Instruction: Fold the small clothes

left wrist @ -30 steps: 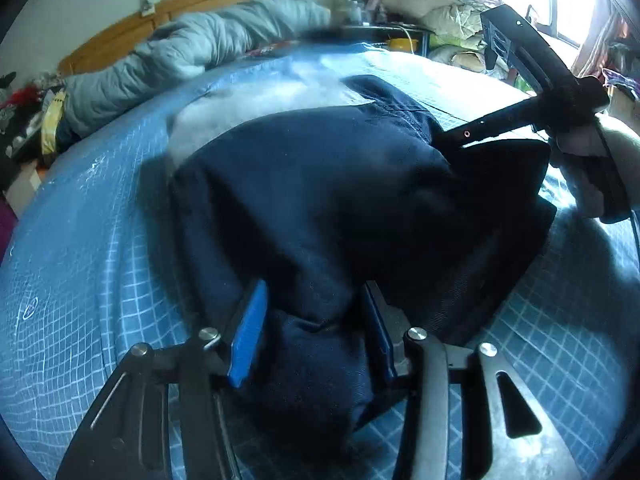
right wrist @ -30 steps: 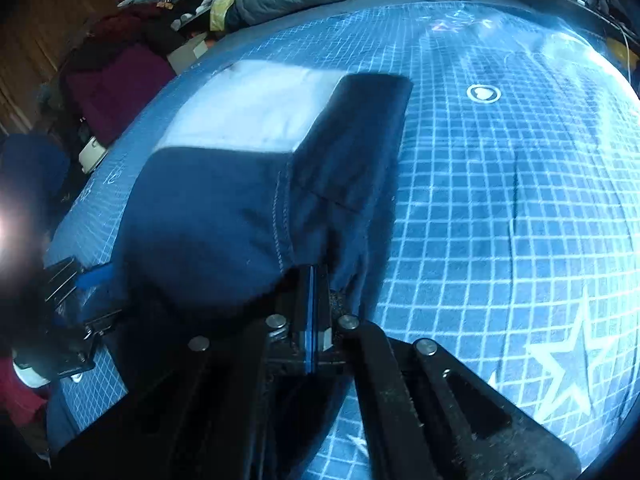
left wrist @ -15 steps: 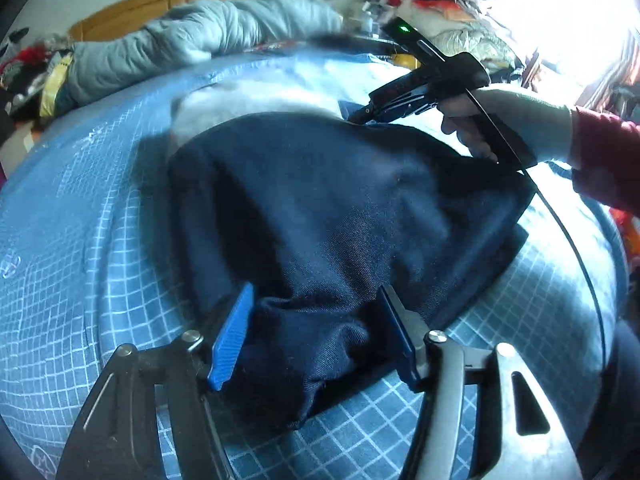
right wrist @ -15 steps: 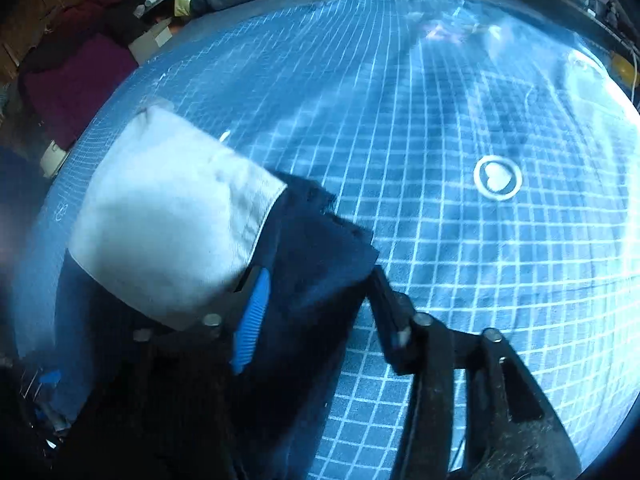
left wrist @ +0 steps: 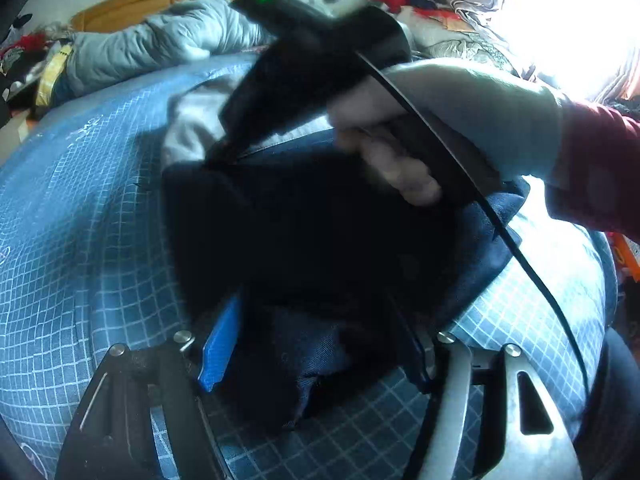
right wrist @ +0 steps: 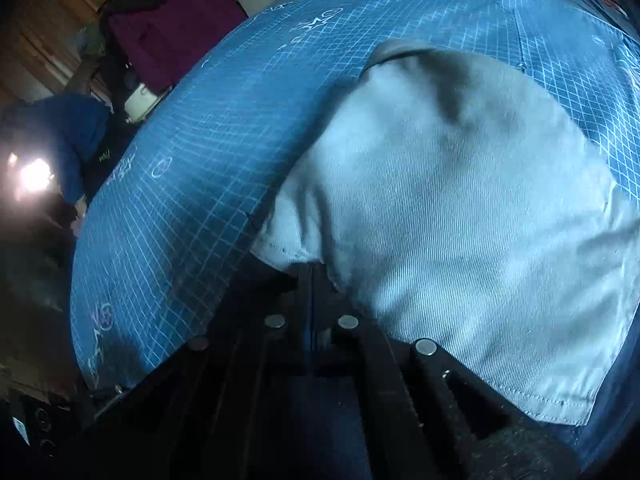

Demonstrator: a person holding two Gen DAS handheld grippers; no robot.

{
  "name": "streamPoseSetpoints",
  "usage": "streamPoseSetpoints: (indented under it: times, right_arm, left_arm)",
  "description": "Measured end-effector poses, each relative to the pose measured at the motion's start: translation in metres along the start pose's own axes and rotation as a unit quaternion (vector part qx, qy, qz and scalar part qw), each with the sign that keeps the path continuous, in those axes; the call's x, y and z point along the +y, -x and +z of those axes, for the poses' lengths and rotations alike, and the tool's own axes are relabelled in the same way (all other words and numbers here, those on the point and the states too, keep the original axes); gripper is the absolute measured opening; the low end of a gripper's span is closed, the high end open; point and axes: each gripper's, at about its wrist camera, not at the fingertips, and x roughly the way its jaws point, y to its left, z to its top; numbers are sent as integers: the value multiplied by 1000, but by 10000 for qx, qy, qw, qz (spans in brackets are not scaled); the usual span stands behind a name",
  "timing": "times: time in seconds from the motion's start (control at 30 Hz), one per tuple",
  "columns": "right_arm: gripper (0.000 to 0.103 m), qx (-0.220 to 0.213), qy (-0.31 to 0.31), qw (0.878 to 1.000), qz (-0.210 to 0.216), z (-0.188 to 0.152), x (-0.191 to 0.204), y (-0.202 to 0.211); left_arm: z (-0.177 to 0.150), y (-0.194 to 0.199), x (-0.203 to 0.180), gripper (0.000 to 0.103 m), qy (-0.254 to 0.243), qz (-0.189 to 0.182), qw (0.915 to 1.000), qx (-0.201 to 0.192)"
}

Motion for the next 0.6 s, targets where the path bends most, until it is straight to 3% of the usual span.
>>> streamPoseSetpoints:
  times: [0.13,0.27,0.37,0.47,0.5,0.6]
  right_arm:
    - [5,-406,460,9971,-460,-25,16,69]
    - [14,-741,680,9881,-1167,-104,10,143]
    - [14,-460,565,9850,-1565,-169,-2,147]
    - [9,129,77,9902,-1386,-220,-31,114]
    - [9,-117,2,9913,-1309,-227,-34,114]
    - [10,-333,-299,9918,-1199,-223,-35,125]
  left_arm:
    - [0,2,1,74,11,-102,9999,-12]
    - [1,3,10,77,104,-250,9996,-38]
    - [-2,8,5,77,83,-234,9997,-28]
    - [-2,7,3,79,30,-210,9998,-4]
    - [-1,6,2,81,-1,-211,9998,16]
    - [-3,8,0,81,-43,-122,9999,46]
